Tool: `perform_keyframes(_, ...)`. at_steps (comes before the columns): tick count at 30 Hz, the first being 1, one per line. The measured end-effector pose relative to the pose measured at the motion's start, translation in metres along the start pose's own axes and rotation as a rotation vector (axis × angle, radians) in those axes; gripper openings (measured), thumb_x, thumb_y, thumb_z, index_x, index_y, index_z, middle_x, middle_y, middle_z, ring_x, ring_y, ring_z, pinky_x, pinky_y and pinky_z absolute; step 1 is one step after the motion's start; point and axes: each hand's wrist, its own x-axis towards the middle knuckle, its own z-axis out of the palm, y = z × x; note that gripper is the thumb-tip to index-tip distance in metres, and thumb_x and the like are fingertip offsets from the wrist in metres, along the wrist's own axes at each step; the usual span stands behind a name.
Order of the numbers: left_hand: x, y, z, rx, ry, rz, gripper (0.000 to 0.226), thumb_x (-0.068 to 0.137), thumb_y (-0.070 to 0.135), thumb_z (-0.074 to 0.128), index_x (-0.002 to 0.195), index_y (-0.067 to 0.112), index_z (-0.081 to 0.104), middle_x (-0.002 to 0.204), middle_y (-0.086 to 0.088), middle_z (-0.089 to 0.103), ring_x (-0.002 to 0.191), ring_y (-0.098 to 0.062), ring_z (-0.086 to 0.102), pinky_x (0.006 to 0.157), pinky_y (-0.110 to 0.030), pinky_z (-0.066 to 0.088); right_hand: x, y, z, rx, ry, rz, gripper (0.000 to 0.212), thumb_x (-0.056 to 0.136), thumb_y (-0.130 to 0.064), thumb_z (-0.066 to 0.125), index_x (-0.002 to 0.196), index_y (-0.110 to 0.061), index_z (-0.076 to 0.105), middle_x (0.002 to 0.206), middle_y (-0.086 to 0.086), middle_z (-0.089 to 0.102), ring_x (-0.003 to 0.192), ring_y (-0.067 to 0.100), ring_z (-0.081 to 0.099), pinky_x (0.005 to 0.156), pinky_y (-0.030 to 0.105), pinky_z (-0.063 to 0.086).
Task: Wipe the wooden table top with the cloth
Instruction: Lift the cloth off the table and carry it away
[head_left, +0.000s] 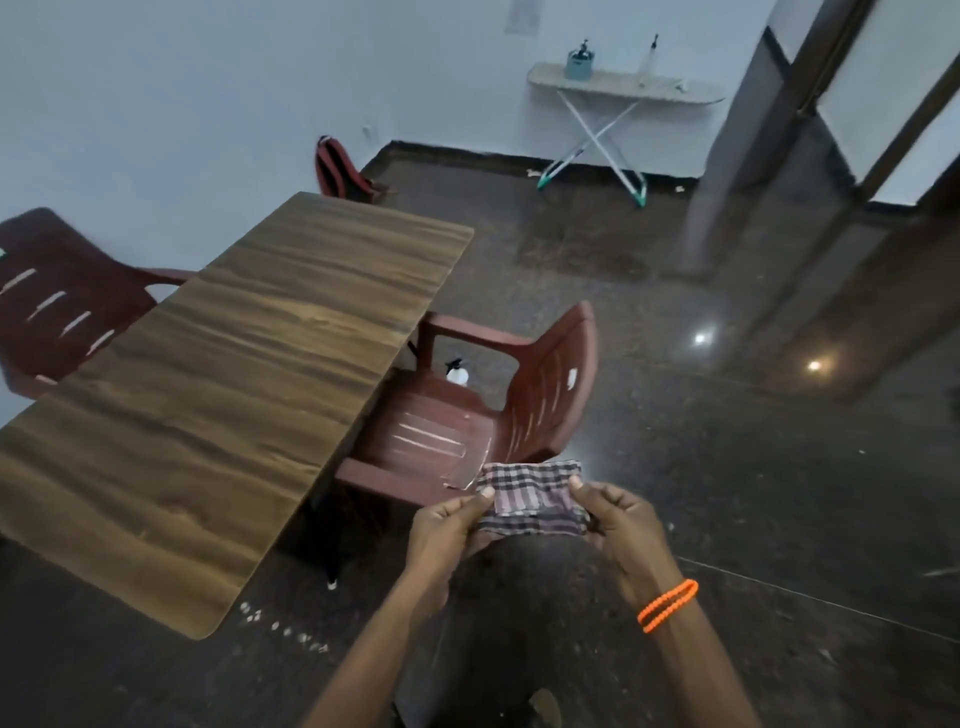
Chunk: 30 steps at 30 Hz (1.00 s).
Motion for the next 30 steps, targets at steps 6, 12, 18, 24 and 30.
perform_keyframes(6,0.027,0.027,0.07,0.057,0.009,0.094,0.017,0.088,0.024,0.079,0.082,0.008,0.08,0.077,-0.007,0.078,0.062,-0.008,0.07,0.054,-0.016,0.054,0.026,-0.048,-0.041,0.034,0.004,0.005,0.019,0.082,-0.019,0.072,0.091,-0.003,0.072,0.093,0.02,0.072,0.077,0.022,0.07,0.064,0.029,0.055)
perform_keyframes(12,0.089,0.059,0.138,0.041,-0.007,0.086,0.026,0.082,0.027,0.082,0.089,0.002,0.08,0.089,-0.02,0.077,0.065,-0.02,0.068,0.064,-0.028,0.055,0.094,-0.109,-0.071,0.073,0.026,-0.009,0.01,0.082,-0.018,0.073,0.084,-0.008,0.072,0.088,0.015,0.073,0.074,0.019,0.069,0.062,0.028,0.054)
perform_keyframes(18,0.18,0.087,0.206,0.007,-0.009,0.166,0.023,0.089,0.025,0.075,0.094,0.003,0.081,0.095,-0.017,0.078,0.077,-0.016,0.072,0.063,-0.019,0.056,0.184,-0.161,-0.101,0.043,-0.007,-0.064,0.022,0.082,-0.031,0.073,0.091,-0.011,0.074,0.098,0.014,0.073,0.086,0.02,0.069,0.071,0.029,0.054)
perform_keyframes(24,0.252,0.123,0.278,-0.073,-0.04,0.188,0.026,0.091,0.019,0.073,0.096,-0.006,0.077,0.101,-0.026,0.076,0.089,-0.028,0.072,0.084,-0.032,0.058,0.27,-0.222,-0.133,0.038,-0.001,-0.058,0.023,0.08,-0.025,0.074,0.094,-0.007,0.073,0.099,0.015,0.073,0.089,0.024,0.069,0.069,0.029,0.054)
perform_keyframes(30,0.325,0.159,0.344,-0.045,0.025,0.2,0.021,0.09,0.018,0.074,0.087,-0.002,0.08,0.087,-0.019,0.078,0.072,-0.014,0.072,0.064,-0.02,0.056,0.365,-0.274,-0.164,0.013,-0.005,0.008,0.031,0.078,-0.028,0.076,0.097,-0.004,0.071,0.1,0.019,0.071,0.084,0.022,0.068,0.066,0.029,0.055)
